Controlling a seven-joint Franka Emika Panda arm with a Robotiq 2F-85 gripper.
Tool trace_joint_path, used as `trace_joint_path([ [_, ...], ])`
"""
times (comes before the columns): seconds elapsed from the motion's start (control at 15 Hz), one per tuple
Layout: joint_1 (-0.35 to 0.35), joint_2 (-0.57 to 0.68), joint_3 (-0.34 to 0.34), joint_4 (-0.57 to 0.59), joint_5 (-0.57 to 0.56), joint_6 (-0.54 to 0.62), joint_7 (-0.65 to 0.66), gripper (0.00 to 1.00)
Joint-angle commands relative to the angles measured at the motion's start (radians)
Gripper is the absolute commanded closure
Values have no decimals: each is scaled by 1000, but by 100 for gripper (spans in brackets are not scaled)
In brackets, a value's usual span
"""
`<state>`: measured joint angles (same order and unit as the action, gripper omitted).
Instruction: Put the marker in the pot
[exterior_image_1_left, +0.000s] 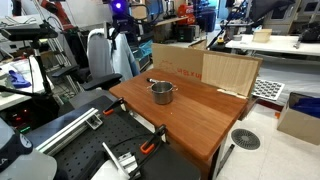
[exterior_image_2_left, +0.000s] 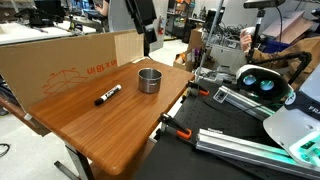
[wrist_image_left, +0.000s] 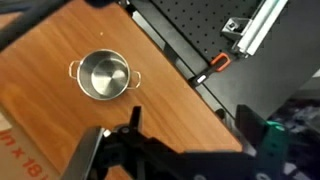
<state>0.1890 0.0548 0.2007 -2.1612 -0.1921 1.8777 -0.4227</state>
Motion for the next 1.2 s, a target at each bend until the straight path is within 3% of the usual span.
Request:
trace_joint_path([
  [0.0,-1,72,5,58,-51,68,-160,0],
  [0.6,-38,181,17,82,-73,404,-555,0],
  [0.93,-86,233,37,31,-9,647,-805,0],
  [1.13,-142,276,87,-17,81,788,-975,0],
])
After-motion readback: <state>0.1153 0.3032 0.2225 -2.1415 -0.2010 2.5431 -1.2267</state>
